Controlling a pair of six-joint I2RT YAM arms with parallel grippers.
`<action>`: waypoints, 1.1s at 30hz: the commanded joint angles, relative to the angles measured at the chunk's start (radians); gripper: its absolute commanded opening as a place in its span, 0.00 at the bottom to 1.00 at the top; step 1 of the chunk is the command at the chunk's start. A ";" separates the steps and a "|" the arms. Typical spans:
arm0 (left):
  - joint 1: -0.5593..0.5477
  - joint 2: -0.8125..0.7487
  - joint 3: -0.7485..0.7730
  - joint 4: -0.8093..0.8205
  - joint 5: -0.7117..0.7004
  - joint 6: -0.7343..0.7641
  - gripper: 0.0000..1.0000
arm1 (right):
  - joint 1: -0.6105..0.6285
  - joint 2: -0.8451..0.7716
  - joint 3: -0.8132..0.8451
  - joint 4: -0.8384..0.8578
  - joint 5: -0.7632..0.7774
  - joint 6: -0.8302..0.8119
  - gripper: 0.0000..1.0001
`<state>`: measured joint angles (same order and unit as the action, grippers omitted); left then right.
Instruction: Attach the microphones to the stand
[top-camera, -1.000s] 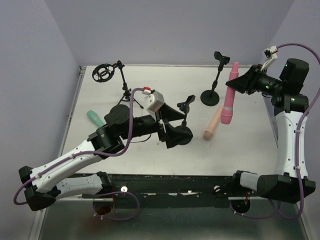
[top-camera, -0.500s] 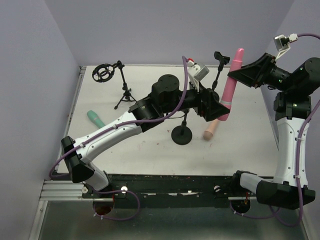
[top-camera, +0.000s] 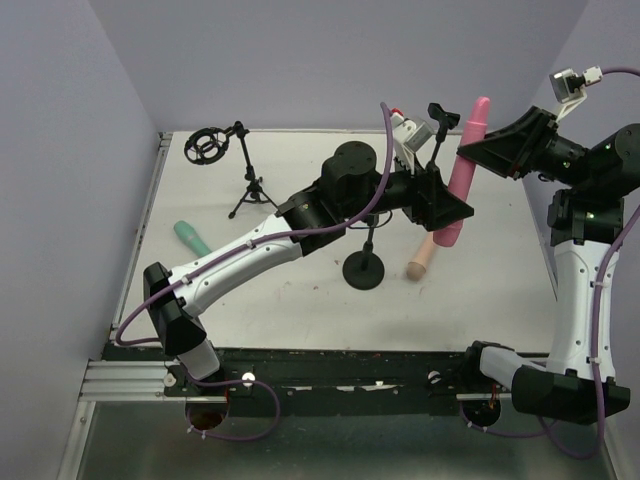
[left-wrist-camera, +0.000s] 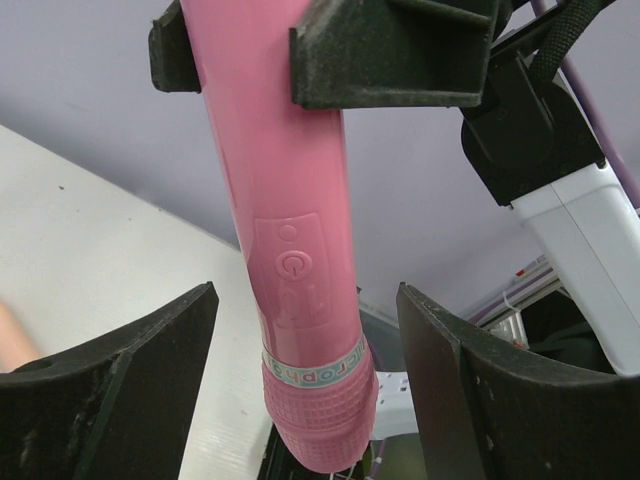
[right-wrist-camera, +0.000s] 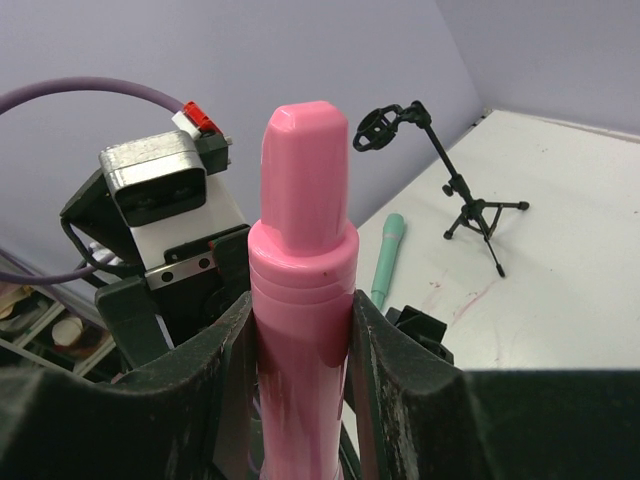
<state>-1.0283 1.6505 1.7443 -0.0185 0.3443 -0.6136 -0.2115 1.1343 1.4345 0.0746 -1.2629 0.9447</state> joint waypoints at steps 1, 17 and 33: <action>-0.007 0.012 0.023 0.071 0.028 -0.052 0.74 | -0.005 -0.010 -0.025 0.031 -0.020 0.026 0.12; -0.003 0.000 0.046 0.026 0.013 -0.020 0.00 | -0.005 -0.021 -0.054 0.051 -0.041 0.020 0.17; 0.062 -0.184 -0.043 -0.118 0.073 -0.026 0.00 | -0.005 -0.062 -0.063 0.050 -0.182 -0.122 1.00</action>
<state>-1.0054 1.5620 1.7214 -0.1101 0.3630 -0.6411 -0.2153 1.0996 1.3529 0.1188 -1.3331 0.9081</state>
